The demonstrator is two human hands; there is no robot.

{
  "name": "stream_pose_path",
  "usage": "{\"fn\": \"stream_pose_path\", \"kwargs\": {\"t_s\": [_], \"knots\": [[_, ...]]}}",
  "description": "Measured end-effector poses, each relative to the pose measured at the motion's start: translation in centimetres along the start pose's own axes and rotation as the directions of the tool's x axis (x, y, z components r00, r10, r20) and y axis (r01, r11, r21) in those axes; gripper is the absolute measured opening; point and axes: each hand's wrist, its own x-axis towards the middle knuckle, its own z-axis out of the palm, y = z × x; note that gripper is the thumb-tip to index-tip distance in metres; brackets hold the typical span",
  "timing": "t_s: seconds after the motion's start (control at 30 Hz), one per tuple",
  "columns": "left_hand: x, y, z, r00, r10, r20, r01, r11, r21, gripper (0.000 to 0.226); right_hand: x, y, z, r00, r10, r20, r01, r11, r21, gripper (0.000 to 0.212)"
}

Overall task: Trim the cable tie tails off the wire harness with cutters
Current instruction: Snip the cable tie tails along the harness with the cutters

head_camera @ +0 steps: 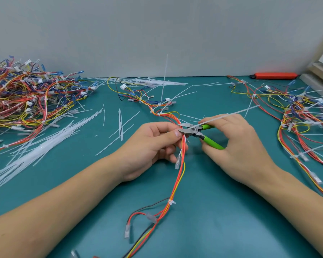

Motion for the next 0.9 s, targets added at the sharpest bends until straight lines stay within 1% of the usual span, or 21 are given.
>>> {"fn": "stream_pose_path", "kwargs": {"t_s": [0.23,0.4,0.47,0.53,0.6,0.67,0.73,0.9], "knots": [[-0.09,0.13,0.14,1.0,-0.001,-0.002,0.001,1.0,0.01,0.016,0.0,0.08,-0.08,1.0,0.016,0.015,-0.016,1.0,0.007,0.038],[-0.08,0.26,0.22,1.0,-0.003,-0.007,0.003,1.0,0.023,0.017,0.06,0.04,-0.37,0.999,0.025,0.039,-0.025,1.0,0.001,0.019],[-0.08,0.28,0.23,1.0,-0.004,-0.007,0.004,1.0,0.026,0.018,0.08,-0.09,-0.55,0.999,0.039,0.026,-0.039,0.999,-0.013,0.012],[-0.12,0.3,0.25,1.0,-0.005,-0.007,0.005,1.0,0.021,0.017,0.07,-0.16,-0.67,0.999,0.044,0.008,-0.044,0.999,-0.028,0.014],[-0.16,0.3,0.27,1.0,-0.006,-0.009,0.006,1.0,0.015,0.016,-0.01,-0.18,-0.59,0.999,0.035,0.011,-0.035,0.999,-0.008,0.017],[-0.17,0.3,0.26,1.0,-0.008,-0.015,0.008,1.0,0.009,0.013,-0.08,-0.24,-0.27,0.999,0.029,0.025,-0.029,0.999,0.016,0.029],[-0.15,0.23,0.24,1.0,-0.011,-0.022,0.011,1.0,0.0,0.015,-0.05,-0.29,-0.03,0.999,0.025,0.034,-0.025,1.0,0.012,0.038],[-0.06,0.12,0.17,1.0,-0.01,-0.018,0.01,1.0,-0.006,0.015,-0.06,0.03,0.07,0.999,0.011,0.04,-0.012,1.0,0.018,0.042]]}}
